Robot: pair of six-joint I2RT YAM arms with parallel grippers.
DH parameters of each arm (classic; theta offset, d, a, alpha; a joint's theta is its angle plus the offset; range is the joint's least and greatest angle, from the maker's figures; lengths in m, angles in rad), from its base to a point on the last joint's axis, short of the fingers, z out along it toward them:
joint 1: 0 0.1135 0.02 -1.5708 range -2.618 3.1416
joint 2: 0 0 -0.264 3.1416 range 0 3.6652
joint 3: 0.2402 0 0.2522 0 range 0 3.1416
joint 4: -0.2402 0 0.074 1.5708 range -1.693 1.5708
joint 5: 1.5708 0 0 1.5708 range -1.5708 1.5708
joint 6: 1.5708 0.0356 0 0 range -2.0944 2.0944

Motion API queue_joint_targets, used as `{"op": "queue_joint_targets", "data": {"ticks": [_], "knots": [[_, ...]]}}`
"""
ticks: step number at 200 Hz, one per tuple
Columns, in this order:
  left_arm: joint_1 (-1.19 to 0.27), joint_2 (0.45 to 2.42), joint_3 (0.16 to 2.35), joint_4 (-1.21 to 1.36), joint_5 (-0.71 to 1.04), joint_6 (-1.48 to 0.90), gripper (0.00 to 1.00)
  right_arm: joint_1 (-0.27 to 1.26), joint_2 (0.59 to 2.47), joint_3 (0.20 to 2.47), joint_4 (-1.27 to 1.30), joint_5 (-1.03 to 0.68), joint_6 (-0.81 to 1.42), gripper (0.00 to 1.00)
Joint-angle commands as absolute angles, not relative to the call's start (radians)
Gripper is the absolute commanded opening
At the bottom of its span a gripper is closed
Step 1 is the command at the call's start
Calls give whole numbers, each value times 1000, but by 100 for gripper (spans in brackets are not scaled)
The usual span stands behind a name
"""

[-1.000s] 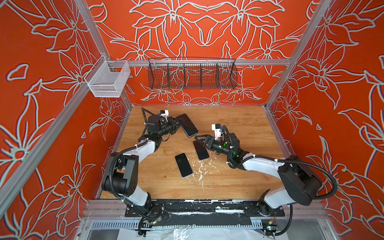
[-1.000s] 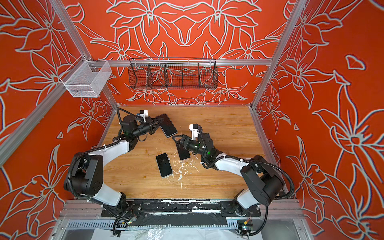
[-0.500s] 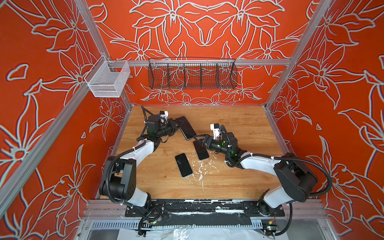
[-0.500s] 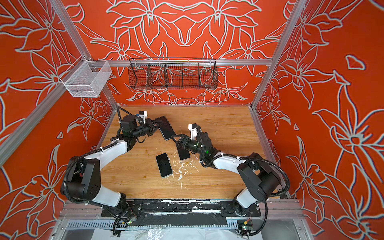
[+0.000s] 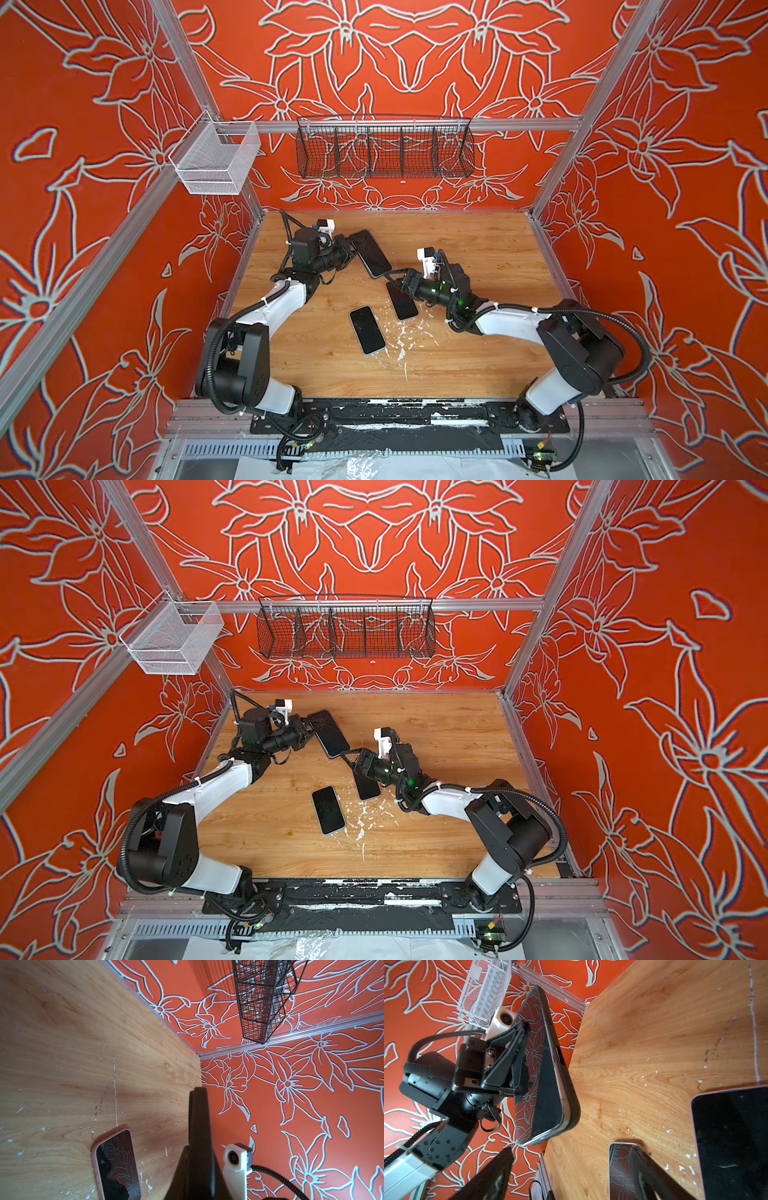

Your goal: Take the phone out of the phone case

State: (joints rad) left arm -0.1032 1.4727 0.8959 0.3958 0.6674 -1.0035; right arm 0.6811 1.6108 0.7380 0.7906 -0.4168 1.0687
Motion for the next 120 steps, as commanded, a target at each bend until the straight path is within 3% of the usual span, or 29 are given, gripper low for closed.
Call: {"op": "queue_joint_targets", "data": {"ticks": [1,120], "knots": [[-97,1464,906,497,698,-1036,0,689,1630,766,821,-434,1097,89],[-98,1480,904,563,736,-1088,0,689,1716,790,911,-445,1143,86]]}}
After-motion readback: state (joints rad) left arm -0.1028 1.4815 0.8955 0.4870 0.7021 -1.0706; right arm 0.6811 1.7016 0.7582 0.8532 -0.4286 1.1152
